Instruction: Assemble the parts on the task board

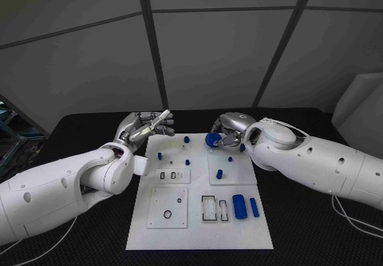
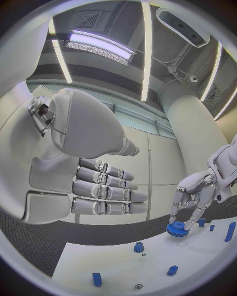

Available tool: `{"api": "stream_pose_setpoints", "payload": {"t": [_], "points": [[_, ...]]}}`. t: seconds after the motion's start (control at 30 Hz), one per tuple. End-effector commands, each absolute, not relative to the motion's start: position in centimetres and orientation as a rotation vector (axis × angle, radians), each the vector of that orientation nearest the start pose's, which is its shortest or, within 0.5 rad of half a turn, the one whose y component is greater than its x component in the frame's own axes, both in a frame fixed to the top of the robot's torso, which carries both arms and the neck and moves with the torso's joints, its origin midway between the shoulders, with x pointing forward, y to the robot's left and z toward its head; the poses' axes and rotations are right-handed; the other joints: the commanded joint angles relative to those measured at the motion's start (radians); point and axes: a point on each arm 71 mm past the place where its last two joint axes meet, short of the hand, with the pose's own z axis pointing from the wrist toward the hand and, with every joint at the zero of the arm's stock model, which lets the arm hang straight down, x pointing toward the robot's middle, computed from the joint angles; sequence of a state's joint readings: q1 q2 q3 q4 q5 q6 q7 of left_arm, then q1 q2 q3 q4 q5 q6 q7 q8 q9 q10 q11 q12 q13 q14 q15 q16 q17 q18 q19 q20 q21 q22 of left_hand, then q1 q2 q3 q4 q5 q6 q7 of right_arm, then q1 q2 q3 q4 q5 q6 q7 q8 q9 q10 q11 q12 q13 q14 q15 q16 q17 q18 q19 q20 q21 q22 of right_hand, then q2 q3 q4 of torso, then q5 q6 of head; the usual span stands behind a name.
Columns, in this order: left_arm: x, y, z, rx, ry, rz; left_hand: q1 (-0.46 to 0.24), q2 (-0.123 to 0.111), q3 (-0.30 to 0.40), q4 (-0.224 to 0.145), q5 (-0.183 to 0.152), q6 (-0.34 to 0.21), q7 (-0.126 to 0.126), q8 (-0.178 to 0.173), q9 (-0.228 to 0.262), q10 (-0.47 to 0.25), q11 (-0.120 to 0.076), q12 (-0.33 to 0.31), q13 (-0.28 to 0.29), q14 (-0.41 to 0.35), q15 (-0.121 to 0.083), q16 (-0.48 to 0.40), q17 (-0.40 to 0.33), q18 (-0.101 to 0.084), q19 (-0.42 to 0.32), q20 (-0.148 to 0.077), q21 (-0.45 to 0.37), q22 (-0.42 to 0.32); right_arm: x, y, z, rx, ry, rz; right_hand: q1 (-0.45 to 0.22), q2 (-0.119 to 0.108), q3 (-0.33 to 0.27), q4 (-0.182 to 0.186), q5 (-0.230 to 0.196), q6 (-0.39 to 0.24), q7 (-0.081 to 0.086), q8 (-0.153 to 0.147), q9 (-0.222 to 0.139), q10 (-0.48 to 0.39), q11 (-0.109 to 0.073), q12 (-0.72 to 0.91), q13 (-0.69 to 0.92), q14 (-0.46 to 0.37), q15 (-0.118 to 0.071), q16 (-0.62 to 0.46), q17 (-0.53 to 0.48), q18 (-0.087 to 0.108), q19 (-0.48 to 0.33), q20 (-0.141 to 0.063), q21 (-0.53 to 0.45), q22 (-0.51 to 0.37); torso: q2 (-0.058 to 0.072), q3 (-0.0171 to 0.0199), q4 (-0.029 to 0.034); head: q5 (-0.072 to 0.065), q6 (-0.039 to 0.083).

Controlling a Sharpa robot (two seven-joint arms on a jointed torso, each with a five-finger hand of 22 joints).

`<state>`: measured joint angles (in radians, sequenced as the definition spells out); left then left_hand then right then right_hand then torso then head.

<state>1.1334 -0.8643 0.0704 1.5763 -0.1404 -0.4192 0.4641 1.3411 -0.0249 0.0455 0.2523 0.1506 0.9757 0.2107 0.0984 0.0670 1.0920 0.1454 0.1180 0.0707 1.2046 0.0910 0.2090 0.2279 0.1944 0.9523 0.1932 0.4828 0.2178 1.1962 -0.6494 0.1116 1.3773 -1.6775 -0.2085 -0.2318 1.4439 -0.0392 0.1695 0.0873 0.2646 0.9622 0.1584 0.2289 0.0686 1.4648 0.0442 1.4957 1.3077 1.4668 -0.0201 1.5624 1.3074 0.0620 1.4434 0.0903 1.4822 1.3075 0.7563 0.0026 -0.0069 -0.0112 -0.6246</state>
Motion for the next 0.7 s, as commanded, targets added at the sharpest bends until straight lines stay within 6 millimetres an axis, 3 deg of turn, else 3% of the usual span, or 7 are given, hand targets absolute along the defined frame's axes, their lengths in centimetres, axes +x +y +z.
{"api": "stream_pose_setpoints", "payload": {"t": [0.03, 0.4, 0.7], "points": [[48.3, 20.9, -15.6, -0.960, 1.275, -1.548, -0.008, 0.006, -0.003, 0.000, -0.004, 0.004, 0.003, -0.004, -0.001, 0.003, 0.006, -0.003, -0.001, -0.007, 0.001, -0.005, 0.001, -0.014, -0.002, 0.003, 0.003, 0.002, 52.1, -14.0, -13.5, -0.256, 1.502, 0.540, -0.010, -0.004, 0.021, 0.016, -0.004, 0.081, -0.039, 0.002, 0.014, 0.042, -0.005, 0.003, 0.174, 0.102, -0.008, 0.004, 0.253, -0.017, 0.001, -0.007, 0.002, 0.056, 0.000, -0.0015, 0.0006, 0.002, 0.002], [48.3, 20.9, -15.6, -0.960, 1.274, -1.548, -0.008, 0.006, -0.003, 0.000, -0.004, 0.004, 0.003, -0.004, -0.001, 0.003, 0.006, -0.003, -0.001, -0.007, 0.001, -0.005, 0.001, -0.014, -0.002, 0.003, 0.003, 0.002, 51.8, -10.3, -13.3, -0.270, 1.503, 0.600, -0.012, -0.006, 0.027, 0.014, -0.005, 0.078, -0.038, -0.004, 0.012, 0.041, -0.005, 0.001, 0.173, 0.102, -0.008, 0.004, 0.253, -0.018, 0.004, -0.007, 0.004, 0.061, 0.001, -0.0017, 0.0021, 0.008, 0.002], [48.3, 20.8, -15.6, -0.959, 1.273, -1.549, -0.007, 0.007, -0.003, 0.000, -0.004, 0.004, 0.003, -0.004, -0.001, 0.004, 0.006, -0.004, -0.001, -0.007, 0.001, -0.006, 0.002, -0.014, -0.003, 0.004, 0.004, 0.002, 52.5, -7.5, -14.5, -0.290, 1.540, 0.624, -0.014, -0.006, 0.031, 0.014, -0.005, 0.075, -0.037, -0.008, 0.010, 0.042, -0.004, 0.001, 0.173, 0.101, -0.008, 0.004, 0.252, -0.019, 0.005, -0.007, 0.005, 0.062, 0.002, -0.0007, 0.0005, 0.015, -0.001]]}}
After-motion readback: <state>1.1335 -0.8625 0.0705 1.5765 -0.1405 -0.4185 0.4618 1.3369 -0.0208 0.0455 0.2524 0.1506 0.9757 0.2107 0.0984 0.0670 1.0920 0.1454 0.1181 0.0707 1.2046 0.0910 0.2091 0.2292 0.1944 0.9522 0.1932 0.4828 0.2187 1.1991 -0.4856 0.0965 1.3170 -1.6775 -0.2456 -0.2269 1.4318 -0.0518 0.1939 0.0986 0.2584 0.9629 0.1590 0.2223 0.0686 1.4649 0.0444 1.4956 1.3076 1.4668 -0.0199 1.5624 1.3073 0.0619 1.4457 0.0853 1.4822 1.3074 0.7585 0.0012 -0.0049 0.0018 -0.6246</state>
